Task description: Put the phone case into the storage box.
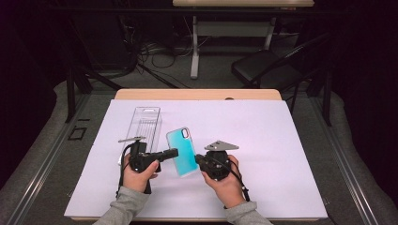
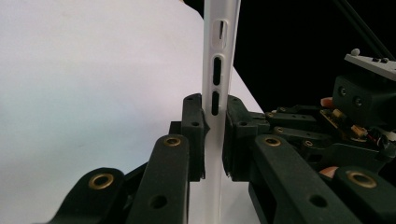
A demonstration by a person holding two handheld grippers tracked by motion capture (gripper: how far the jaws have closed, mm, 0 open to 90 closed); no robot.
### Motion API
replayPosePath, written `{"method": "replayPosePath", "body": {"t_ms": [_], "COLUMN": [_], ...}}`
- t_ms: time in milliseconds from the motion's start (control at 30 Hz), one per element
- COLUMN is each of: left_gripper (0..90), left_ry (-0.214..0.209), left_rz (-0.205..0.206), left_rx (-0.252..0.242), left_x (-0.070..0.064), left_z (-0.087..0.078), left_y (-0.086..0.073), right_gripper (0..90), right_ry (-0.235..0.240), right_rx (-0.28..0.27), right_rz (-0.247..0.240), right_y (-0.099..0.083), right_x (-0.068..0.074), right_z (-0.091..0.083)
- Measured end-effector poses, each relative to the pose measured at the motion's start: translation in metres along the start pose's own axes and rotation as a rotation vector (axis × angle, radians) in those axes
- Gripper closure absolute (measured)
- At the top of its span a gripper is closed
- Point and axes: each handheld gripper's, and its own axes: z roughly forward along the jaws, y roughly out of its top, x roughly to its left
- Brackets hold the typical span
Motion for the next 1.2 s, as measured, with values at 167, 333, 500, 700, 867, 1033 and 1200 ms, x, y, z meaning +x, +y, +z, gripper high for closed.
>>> {"method": "replayPosePath", "body": {"t_ms": [167, 333, 500, 700, 867, 1033, 1200], "left_gripper": [81.4, 81.4, 81.5, 81.5, 81.4, 81.5, 81.5], "left_ry": [-0.001, -0.007, -0.017, -0.025, -0.033, -0.041, -0.043], "left_rz": [0.001, -0.006, -0.007, -0.01, -0.015, -0.018, -0.02], "left_rx": [-0.002, -0.003, -0.002, -0.001, -0.002, -0.004, -0.008], "left_x": [0.0, 0.0007, 0.001, 0.0016, 0.0015, 0.0022, 0.0026], "left_z": [-0.0004, -0.0006, -0.0011, -0.0012, -0.0012, -0.0013, -0.0012], "left_y": [0.0001, 0.0001, 0.0003, 0.0003, 0.0004, 0.0003, 0.0002], "right_gripper": [87.0, 86.8, 86.9, 86.9, 86.9, 86.9, 86.5], "right_ry": [0.003, 0.005, 0.007, 0.009, 0.01, 0.011, 0.017], "right_rx": [-0.001, -0.002, 0.001, -0.002, -0.002, -0.004, -0.006], "right_rz": [0.0, -0.002, 0.001, 0.001, 0.003, 0.005, 0.011], "right_y": [0.0001, 0.0, 0.0002, 0.0001, 0.0002, 0.0003, 0.0004], "right_x": [-0.0001, 0.0001, -0.0001, -0.0004, -0.0006, -0.0007, -0.0011], "right_z": [-0.0001, 0.0002, -0.0002, 0.0, 0.0, -0.0001, 0.0]}}
